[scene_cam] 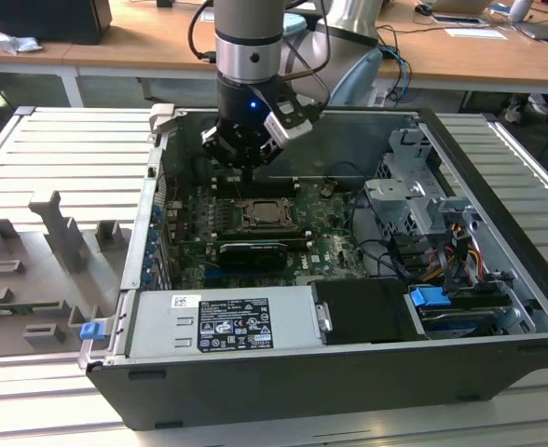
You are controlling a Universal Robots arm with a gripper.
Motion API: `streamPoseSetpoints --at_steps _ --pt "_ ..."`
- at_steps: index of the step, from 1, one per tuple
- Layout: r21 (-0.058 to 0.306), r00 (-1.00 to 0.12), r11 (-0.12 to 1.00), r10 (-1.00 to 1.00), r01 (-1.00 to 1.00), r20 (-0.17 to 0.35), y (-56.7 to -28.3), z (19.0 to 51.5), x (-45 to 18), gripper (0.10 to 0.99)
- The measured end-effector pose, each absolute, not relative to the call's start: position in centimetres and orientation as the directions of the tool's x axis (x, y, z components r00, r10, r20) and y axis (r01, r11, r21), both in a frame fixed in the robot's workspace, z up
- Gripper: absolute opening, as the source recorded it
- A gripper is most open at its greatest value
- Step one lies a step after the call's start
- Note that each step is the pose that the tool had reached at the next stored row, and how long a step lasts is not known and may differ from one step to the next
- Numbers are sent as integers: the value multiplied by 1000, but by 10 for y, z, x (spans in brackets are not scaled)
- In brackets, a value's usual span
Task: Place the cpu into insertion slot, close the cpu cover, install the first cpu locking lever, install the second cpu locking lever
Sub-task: 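Install the first cpu locking lever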
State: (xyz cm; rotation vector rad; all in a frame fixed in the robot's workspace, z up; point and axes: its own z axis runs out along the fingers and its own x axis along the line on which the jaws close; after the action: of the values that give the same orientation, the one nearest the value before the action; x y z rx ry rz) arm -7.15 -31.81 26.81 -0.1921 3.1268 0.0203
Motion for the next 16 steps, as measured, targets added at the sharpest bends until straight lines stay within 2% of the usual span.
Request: streamPoseSetpoints --at_steps 16 --pt "12 -996 996 -94 -94 -10 -317 264 -105 106"
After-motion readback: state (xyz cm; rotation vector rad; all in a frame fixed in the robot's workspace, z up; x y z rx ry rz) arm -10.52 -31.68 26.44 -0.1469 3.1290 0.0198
